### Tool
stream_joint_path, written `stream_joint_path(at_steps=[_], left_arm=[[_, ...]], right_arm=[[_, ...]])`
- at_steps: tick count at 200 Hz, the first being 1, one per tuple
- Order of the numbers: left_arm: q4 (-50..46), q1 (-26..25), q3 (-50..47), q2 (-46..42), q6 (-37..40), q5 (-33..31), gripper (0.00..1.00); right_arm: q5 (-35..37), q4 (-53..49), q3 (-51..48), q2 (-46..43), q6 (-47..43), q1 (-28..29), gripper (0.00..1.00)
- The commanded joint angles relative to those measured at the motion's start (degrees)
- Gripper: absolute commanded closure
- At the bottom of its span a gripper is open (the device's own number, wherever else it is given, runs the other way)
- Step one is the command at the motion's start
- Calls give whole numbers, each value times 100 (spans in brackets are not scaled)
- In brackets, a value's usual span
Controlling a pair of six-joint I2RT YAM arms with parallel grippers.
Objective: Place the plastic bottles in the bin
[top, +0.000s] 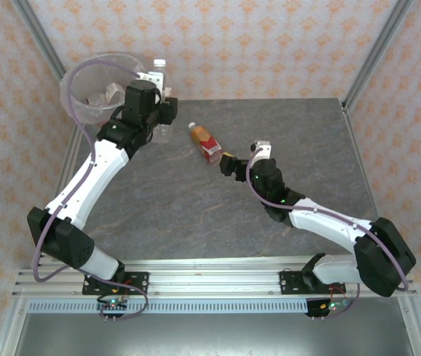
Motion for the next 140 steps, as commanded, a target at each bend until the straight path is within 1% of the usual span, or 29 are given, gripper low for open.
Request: stream_joint_path(at_steps=[1,16,48,105,140], left_arm=[[450,171,393,-110,-114,-614,42],[482,320,558,-49,-253,-734,42],[557,727,787,105,-570,-734,42],[567,1368,1192,505,-587,-731,42],[416,1605,1702,957,-270,-573,42]], right_arm=[[-225,-81,-114,-209,-528,38,1],[-441,-79,-126,-267,-801,40,1],[-853,-30,-158,-325,-1291,40,1],[-866,6,-122,-297,-1440,36,1],[-826,0,-112,-297,-1434,37,1]])
